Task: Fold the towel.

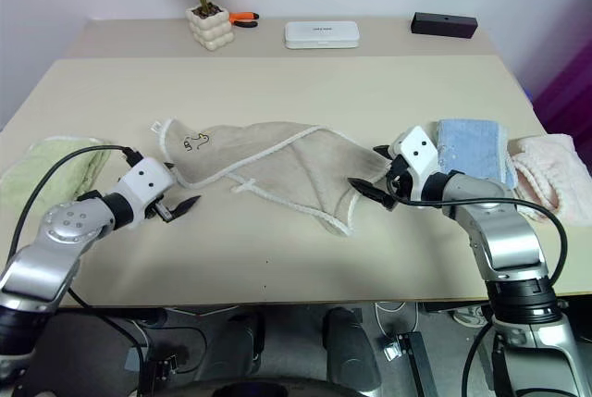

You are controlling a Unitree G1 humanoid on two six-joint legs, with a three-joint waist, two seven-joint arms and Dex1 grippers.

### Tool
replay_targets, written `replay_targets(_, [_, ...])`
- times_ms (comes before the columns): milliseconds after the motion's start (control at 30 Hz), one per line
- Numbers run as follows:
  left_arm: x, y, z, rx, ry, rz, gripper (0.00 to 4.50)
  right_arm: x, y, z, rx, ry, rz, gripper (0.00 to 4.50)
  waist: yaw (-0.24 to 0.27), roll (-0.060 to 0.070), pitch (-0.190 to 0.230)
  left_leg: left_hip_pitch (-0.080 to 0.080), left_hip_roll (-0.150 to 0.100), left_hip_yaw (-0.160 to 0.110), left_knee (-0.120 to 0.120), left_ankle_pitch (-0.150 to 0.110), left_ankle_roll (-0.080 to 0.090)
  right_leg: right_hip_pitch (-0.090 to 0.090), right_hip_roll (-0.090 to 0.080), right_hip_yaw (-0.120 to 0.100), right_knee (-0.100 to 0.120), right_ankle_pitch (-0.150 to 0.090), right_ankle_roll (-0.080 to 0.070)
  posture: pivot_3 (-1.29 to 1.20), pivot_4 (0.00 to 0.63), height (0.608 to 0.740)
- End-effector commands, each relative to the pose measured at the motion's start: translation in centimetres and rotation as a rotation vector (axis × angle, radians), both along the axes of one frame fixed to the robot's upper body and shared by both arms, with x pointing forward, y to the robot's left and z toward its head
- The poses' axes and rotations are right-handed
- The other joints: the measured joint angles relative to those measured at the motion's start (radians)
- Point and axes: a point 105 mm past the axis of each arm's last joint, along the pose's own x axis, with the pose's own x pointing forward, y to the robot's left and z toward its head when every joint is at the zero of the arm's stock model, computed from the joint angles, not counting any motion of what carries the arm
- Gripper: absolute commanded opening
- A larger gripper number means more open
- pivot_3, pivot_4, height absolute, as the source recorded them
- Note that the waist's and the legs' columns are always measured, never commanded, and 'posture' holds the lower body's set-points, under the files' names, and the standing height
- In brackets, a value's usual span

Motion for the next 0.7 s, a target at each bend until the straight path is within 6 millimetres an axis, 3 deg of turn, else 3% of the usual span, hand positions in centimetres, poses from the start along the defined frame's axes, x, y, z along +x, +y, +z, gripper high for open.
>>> replay_targets(33, [0.8, -0.2, -0.3, -0.005, -0.031, -0.012, 4.29, -0.1, 0.7, 1.4, 0.005, -0.068, 0.015, 4.5, 0.002, 0.0, 0.0, 0.0, 0.0, 0.0, 0.0, 0.0, 0.0, 0.0, 0.0, 0.0, 0.0, 0.0, 0.0, 0.0, 0.15, 0.737])
replay_targets(167, [1.9, -0.8, -1.0, -0.116, -0.015, -0.002, 4.29, -0.3, 1.0, 1.3, 0.004, -0.07, 0.019, 4.5, 0.005, 0.001, -0.001, 0.001, 0.0, 0.0, 0.0, 0.0, 0.0, 0.001, 0.0, 0.0, 0.001, 0.0, 0.0, 0.0, 0.15, 0.737])
replay_targets(233, [2.0, -1.2, -1.0, -0.122, -0.018, -0.024, 3.78, -0.2, 1.0, 1.4, 0.004, -0.075, 0.018, 4.5, 0.004, 0.001, -0.001, 0.001, 0.0, 0.0, 0.001, 0.0, 0.0, 0.001, 0.0, 0.0, 0.001, 0.0, 0.0, 0.0, 0.15, 0.737])
replay_targets(267, [2.0, -1.5, -1.0, -0.123, -0.024, -0.04, 3.47, -0.2, 1.0, 1.5, 0.004, -0.079, 0.016, 4.5, 0.004, 0.001, -0.001, 0.001, 0.0, 0.0, 0.001, 0.0, 0.0, 0.001, 0.0, 0.0, 0.001, 0.0, 0.0, 0.0, 0.15, 0.737])
replay_targets(467, [1.9, -1.7, -0.5, -0.106, -0.057, -0.058, 0.4, -0.2, 0.9, 1.3, -0.005, -0.08, 0.012, 4.5, 0.001, 0.001, -0.001, 0.001, 0.0, 0.0, 0.001, 0.0, 0.0, 0.001, 0.0, 0.0, 0.001, 0.0, 0.0, 0.0, 0.15, 0.737])
replay_targets(500, [2.0, -1.5, -0.4, -0.097, -0.061, -0.048, 0.05, -0.1, 0.9, 1.3, -0.013, -0.082, 0.01, 4.5, 0.001, 0.001, -0.001, 0.001, 0.0, 0.0, 0.0, 0.0, 0.0, 0.001, 0.0, 0.0, 0.001, 0.0, 0.0, 0.0, 0.15, 0.737])
replay_targets(700, [1.5, -0.7, 0.3, -0.076, -0.08, -0.026, 0.05, 0.6, -0.1, 1.5, -0.083, -0.087, -0.019, 4.5, -0.003, 0.001, -0.001, 0.001, 0.0, 0.0, 0.0, 0.0, 0.0, 0.0, 0.0, 0.0, 0.002, 0.0, 0.0, 0.0, 0.15, 0.737])
